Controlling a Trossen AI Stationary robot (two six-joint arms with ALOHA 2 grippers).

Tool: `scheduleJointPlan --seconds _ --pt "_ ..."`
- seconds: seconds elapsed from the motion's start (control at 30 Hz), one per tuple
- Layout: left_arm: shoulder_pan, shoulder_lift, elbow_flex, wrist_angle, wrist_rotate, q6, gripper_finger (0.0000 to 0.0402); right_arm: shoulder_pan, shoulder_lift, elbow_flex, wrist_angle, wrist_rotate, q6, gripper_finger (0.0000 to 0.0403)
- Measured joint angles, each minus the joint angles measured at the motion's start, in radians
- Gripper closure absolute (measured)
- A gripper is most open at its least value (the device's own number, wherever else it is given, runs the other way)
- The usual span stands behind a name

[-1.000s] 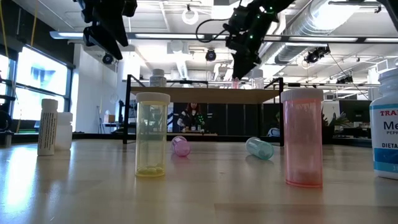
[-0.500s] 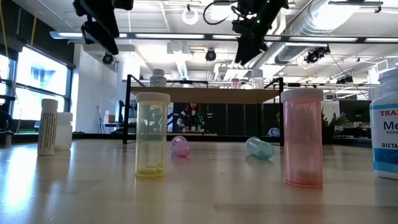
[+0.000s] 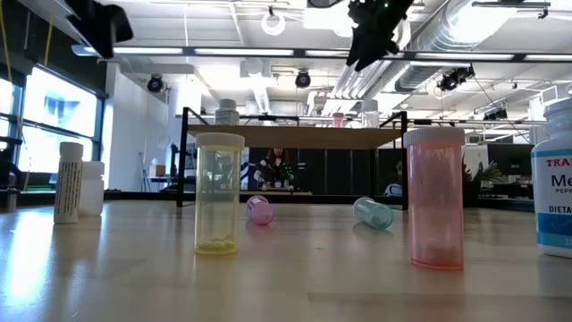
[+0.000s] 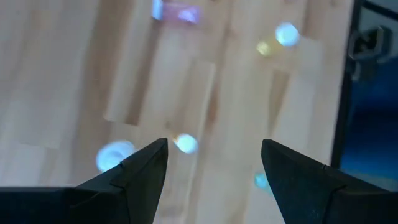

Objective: Pick and place medicine bottles onto shelf by color
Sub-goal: Put the bottom light blue medicine bottle on the shelf

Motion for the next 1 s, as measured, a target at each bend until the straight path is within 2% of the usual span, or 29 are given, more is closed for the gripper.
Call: scheduleJointPlan --seconds 0.3,0.47,0.6,0.8,1.0 --pt "-0.227 0.025 0.000 0.012 -0.002 -0.110 0.0154 0.060 -0.028 0.000 -0.002 -0.003 0.105 0.0206" --pt "-0.353 0.088 0.000 0.038 -0.004 -0.209 0.0154 0.086 -0.027 0.000 -0.017 -0.004 0.137 0.0206" --pt "-0.439 0.150 0.000 0.091 -0.048 -0.266 0.0154 0.103 -0.027 0.000 -0.018 -0.003 0.166 0.0206" --pt "-0.504 0.251 0.000 0.149 -0.065 -0.317 0.0154 0.125 -0.027 0.000 -0.021 -0.003 0.167 0.0206" --pt "-0.518 0.356 0.000 0.153 -0.106 -0.357 0.0154 0.142 -0.026 0.000 -0.040 -0.003 0.177 0.0206"
